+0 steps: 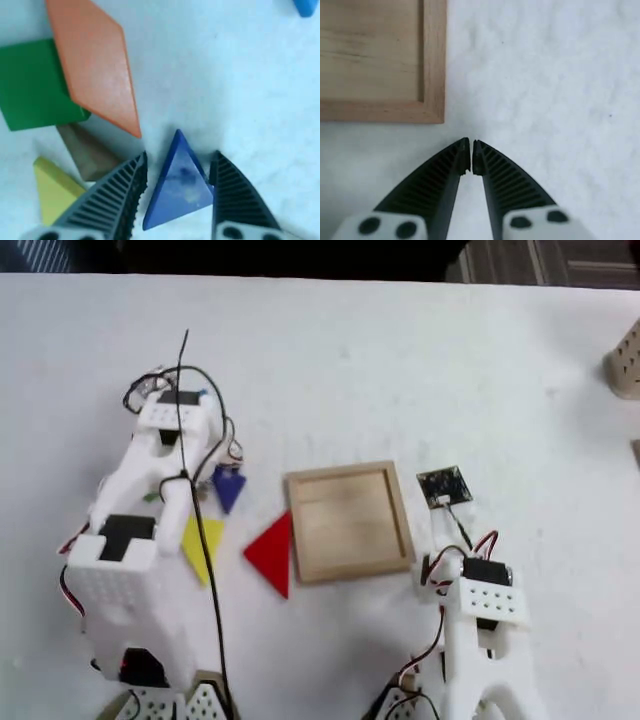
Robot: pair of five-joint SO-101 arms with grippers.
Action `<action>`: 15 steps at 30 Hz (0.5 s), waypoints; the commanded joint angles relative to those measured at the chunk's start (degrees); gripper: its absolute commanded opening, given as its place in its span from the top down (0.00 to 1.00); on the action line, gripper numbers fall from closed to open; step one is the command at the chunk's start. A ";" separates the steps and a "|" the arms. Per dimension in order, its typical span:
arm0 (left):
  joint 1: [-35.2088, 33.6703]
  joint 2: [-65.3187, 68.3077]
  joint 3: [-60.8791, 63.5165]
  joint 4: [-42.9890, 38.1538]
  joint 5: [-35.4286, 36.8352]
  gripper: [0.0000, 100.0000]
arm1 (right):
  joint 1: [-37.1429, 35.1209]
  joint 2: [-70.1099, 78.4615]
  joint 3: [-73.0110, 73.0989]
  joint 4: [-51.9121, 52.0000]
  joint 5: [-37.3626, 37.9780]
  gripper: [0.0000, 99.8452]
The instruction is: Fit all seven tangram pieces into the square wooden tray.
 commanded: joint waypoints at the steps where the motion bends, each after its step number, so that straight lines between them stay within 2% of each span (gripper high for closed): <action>1: 1.63 -0.31 0.26 0.35 -0.79 0.75 | -0.57 -1.45 -0.44 -0.75 0.62 0.98; 3: 2.51 -0.66 -0.18 1.58 -1.93 0.75 | -0.57 -1.45 -0.44 -0.75 0.62 0.98; 6: 4.35 -1.10 -0.44 1.41 -9.41 0.75 | -0.57 -1.45 -0.44 -0.75 0.62 0.98; 12: 4.18 -2.77 -0.35 1.76 -10.55 0.74 | -0.57 -1.45 -0.44 -0.75 0.62 0.98; 15: 4.62 -3.91 1.49 2.02 -11.52 0.69 | -0.57 -1.45 -0.44 -0.75 0.62 0.98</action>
